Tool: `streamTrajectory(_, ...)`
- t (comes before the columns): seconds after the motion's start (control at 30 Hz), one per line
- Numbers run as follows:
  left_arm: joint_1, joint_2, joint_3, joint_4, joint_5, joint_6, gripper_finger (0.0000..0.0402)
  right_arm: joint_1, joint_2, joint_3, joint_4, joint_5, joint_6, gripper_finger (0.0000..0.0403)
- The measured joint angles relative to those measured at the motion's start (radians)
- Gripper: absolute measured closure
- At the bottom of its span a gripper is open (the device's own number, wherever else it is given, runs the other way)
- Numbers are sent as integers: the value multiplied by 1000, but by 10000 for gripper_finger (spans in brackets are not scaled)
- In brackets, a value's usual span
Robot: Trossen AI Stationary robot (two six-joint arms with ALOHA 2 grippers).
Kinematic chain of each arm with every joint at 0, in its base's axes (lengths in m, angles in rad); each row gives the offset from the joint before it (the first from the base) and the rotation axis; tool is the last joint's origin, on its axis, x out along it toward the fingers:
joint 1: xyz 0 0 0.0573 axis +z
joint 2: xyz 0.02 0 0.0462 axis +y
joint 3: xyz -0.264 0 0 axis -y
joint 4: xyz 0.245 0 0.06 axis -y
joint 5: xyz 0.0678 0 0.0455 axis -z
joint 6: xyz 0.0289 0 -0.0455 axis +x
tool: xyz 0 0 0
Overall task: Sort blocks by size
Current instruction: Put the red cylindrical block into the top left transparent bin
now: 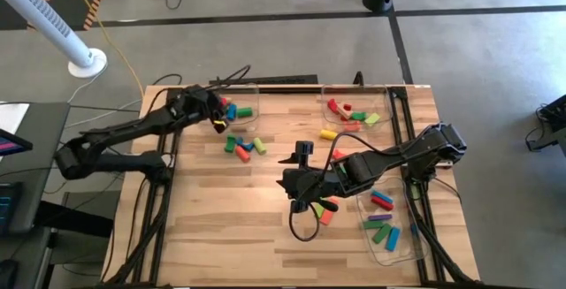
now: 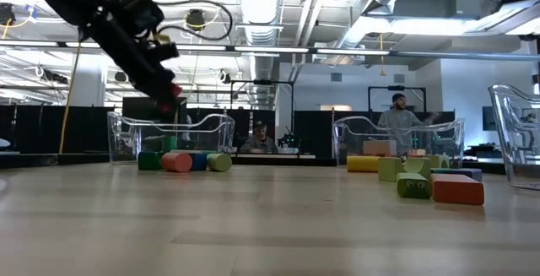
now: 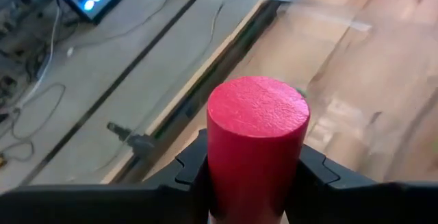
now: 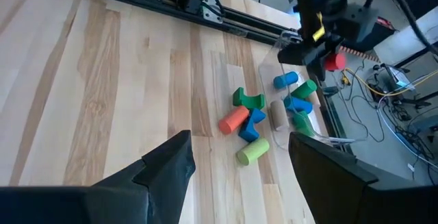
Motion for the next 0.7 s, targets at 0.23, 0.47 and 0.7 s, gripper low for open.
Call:
streamTrajectory(0.23,79,123,1,-12,23,0,280,0,0,0,0,0,0,128)
streamTrajectory(0.47,132,188,1,-7,65,-21,280,0,0,0,0,0,0,128)
streamTrajectory(0.7,173,187,1,-21,140,-45,268,0,0,0,0,0,0,128)
